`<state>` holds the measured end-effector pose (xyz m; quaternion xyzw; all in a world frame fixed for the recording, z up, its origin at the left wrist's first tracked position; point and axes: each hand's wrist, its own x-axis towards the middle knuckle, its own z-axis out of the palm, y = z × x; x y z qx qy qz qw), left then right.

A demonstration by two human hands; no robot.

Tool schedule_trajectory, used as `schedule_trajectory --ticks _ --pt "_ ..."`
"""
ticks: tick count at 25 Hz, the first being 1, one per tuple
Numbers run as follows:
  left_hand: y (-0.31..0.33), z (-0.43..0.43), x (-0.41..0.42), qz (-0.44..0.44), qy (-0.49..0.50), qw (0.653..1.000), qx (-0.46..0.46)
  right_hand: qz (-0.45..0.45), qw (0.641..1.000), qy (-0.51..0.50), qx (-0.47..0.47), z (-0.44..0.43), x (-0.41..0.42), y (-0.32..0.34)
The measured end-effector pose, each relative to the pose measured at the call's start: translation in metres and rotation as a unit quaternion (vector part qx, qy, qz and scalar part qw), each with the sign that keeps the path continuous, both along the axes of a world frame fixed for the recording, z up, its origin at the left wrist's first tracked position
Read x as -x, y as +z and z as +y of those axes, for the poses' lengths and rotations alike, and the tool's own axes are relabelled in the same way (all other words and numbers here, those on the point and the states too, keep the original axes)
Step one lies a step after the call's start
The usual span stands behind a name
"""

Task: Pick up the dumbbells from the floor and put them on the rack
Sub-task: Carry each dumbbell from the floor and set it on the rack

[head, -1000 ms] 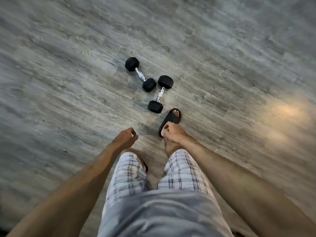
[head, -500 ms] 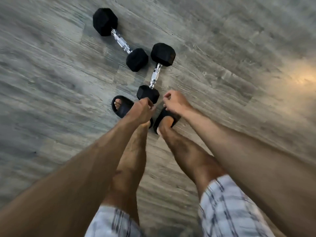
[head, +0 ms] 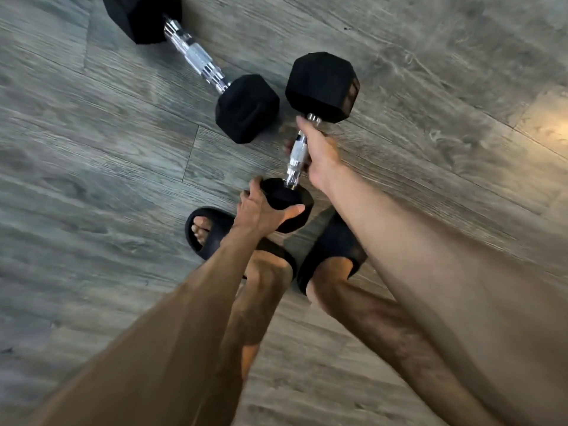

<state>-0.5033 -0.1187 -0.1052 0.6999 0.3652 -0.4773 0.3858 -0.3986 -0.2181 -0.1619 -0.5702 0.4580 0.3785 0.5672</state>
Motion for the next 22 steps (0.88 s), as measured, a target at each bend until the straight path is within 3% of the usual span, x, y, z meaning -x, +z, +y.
schedule_trajectory --ticks 3,7,13,22 --pt "-0.015 0.008 0.003 -0.014 0.035 0.998 0.042 0.001 0.999 -0.033 -0.007 0.013 -0.001 -0.008" --pt "-0.018 0.01 0.005 -0.028 0.062 0.997 0.043 -0.02 0.997 -0.027 0.073 0.026 -0.001 -0.002" --pt "0.011 0.011 0.022 -0.024 0.049 0.997 0.056 -0.011 0.993 -0.016 0.118 0.026 0.02 0.033" --pt "0.23 0.031 0.086 -0.021 0.042 0.995 0.092 0.038 0.991 -0.043 0.121 0.033 0.086 0.245"
